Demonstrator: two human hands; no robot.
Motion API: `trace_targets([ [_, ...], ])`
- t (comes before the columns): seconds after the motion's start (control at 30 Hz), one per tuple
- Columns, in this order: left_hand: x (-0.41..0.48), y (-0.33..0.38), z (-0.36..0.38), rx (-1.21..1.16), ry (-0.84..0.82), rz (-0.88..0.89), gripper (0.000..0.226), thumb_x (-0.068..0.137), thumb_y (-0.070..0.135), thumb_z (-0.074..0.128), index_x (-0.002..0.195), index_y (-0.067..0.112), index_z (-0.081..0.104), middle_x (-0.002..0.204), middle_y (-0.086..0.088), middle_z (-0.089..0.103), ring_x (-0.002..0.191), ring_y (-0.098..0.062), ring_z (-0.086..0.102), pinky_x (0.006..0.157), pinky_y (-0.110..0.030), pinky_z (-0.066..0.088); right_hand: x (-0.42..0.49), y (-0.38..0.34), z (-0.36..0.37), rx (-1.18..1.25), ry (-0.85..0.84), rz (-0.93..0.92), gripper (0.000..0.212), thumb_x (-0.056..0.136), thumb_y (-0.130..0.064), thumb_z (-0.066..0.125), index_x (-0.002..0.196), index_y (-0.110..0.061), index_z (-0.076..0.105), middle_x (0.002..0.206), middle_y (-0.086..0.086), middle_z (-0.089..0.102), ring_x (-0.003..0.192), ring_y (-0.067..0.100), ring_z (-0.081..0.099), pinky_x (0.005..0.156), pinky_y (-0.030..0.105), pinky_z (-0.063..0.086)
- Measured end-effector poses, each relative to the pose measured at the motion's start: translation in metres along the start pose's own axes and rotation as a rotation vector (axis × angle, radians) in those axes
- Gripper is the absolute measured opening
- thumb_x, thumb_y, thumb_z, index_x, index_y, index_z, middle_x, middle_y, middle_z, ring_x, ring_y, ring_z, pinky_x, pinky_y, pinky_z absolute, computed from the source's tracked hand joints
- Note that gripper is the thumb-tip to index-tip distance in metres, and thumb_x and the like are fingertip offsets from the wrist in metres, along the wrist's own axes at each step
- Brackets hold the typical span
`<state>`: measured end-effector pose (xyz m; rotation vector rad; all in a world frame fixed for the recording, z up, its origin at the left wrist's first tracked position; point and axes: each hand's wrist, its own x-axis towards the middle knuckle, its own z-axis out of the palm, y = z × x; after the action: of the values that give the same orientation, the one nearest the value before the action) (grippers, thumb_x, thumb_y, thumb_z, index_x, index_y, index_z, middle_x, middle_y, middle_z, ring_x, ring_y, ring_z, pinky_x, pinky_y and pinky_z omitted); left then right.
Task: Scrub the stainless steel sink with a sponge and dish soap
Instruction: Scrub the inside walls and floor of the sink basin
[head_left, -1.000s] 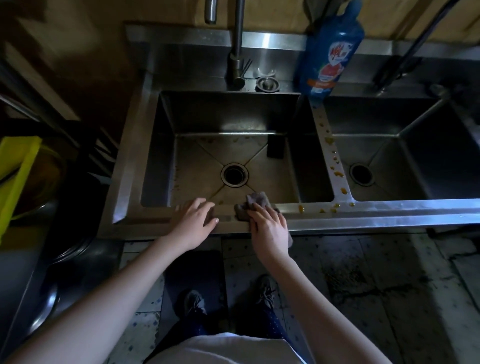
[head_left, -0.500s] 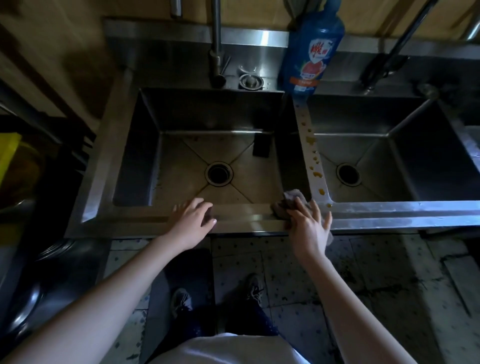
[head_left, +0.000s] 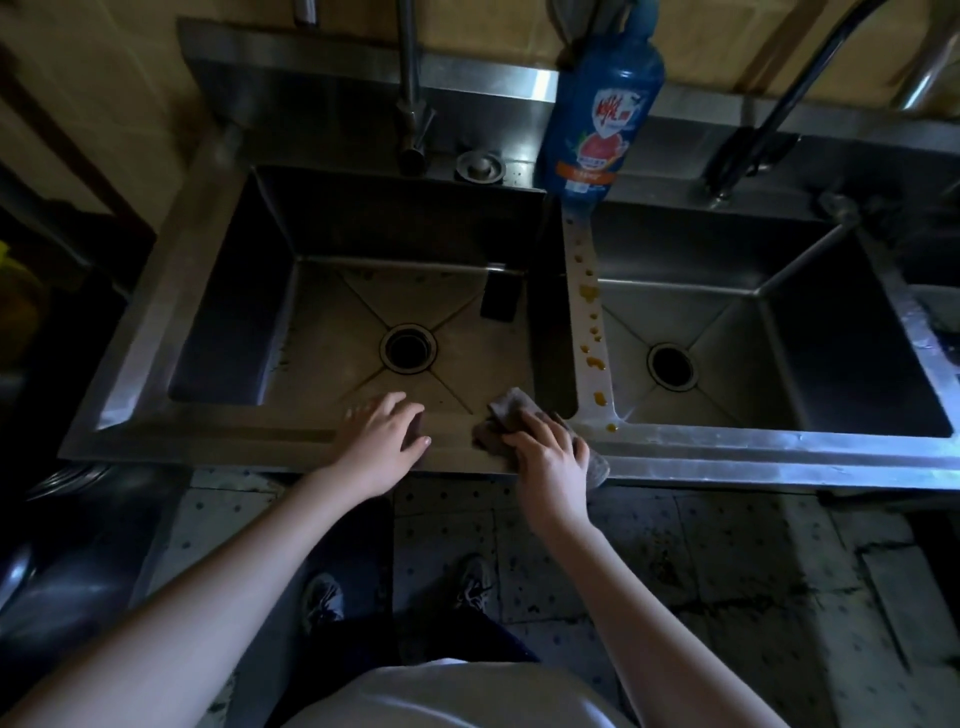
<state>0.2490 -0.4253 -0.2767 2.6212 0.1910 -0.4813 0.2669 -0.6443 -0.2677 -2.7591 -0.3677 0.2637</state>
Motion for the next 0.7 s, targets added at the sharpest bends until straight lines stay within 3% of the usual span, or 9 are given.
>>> trace_targets([
  [0.2,-0.005,0.014,0.01,0.103,0.037,-0.054,0.049,0.092,0.049,0.045,0.136,0.029,0.04,0.15,0.002,0.027,0.136,-0.026,0.027,0.114,-0.052,0.012,0.001,0.042,-0.016,0.005,-0.028,-0.084,0.035,0.084,-0.012,0.057,0.114,-0.027,0.066,0.143,-0.005,0.049,0.135,0.02,0.04,0.11,0.047,0.029],
  [0.43,-0.007,0.031,0.016,0.092,0.034,-0.046,0.046,0.092,0.048,0.045,0.134,0.029,0.042,0.15,0.002,0.027,0.135,-0.027,0.029,0.113,-0.05,0.011,0.007,0.096,-0.043,0.067,-0.002,0.089,0.027,0.079,-0.008,0.068,0.101,-0.023,0.071,0.143,-0.009,0.048,0.14,0.018,0.032,0.11,0.06,0.014],
  [0.7,-0.002,0.034,0.014,0.069,0.004,0.012,0.045,0.092,0.045,0.047,0.133,0.027,0.044,0.149,0.0,0.029,0.133,-0.028,0.03,0.113,-0.049,0.016,0.0,0.084,-0.041,0.177,0.038,0.053,0.024,0.083,-0.003,0.062,0.098,-0.018,0.073,0.137,-0.002,0.056,0.134,0.024,0.042,0.103,0.059,0.03],
])
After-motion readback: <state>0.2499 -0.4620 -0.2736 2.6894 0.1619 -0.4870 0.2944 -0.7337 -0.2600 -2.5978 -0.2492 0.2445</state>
